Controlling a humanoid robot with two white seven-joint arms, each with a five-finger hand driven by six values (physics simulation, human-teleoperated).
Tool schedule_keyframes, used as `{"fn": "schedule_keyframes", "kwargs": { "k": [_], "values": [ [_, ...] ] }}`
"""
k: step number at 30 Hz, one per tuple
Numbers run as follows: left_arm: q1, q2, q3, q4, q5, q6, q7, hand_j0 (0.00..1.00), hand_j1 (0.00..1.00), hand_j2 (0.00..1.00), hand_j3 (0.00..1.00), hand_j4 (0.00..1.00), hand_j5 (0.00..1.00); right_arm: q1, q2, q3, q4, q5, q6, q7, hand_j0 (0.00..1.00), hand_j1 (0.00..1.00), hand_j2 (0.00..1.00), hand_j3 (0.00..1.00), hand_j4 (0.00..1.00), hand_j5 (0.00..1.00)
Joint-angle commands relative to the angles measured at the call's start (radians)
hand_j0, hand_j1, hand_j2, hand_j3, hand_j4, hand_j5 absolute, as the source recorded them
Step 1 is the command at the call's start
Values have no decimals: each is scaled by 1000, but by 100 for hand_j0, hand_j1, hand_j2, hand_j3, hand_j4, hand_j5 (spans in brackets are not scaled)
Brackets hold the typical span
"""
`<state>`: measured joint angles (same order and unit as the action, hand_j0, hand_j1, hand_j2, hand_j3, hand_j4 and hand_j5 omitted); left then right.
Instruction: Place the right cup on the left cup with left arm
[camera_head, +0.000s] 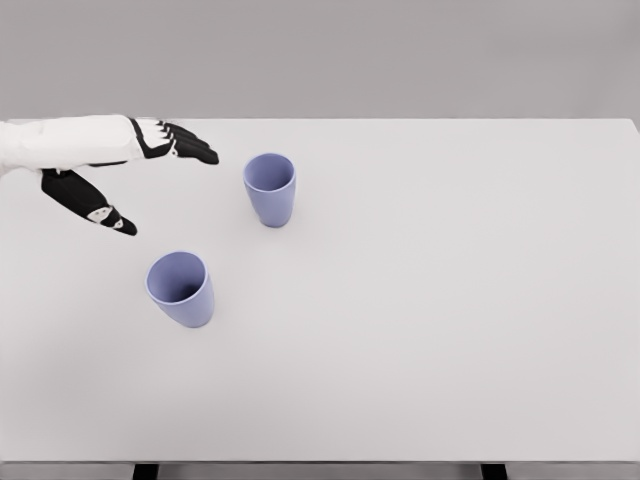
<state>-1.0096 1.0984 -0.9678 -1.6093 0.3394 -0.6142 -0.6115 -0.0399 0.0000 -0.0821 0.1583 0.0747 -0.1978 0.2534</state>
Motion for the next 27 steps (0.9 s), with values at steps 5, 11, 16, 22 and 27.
{"fn": "schedule_keyframes", "kwargs": {
  "k": [5,11,16,22,27],
  "values": [
    [-109,-166,-143,161,6,3,1,100,100,100,100,100,100,2,0,-4,9,-1,0,0,100,100,100,100,100,100],
    [-170,-313,-186,262,3,3,1,100,100,100,100,100,100,2,0,1,9,-1,0,0,100,100,100,100,100,100],
    [-169,-393,-189,426,-74,3,1,100,100,100,100,100,100,2,0,1,9,-1,0,0,100,100,100,100,100,100],
    [-161,-469,-173,600,-117,3,1,100,100,100,100,100,100,2,0,1,9,-1,0,0,100,100,100,100,100,100],
    [-142,-537,-186,611,-120,3,1,100,100,100,100,100,100,2,0,1,9,-1,0,0,100,100,100,100,100,100]
  ]
}}
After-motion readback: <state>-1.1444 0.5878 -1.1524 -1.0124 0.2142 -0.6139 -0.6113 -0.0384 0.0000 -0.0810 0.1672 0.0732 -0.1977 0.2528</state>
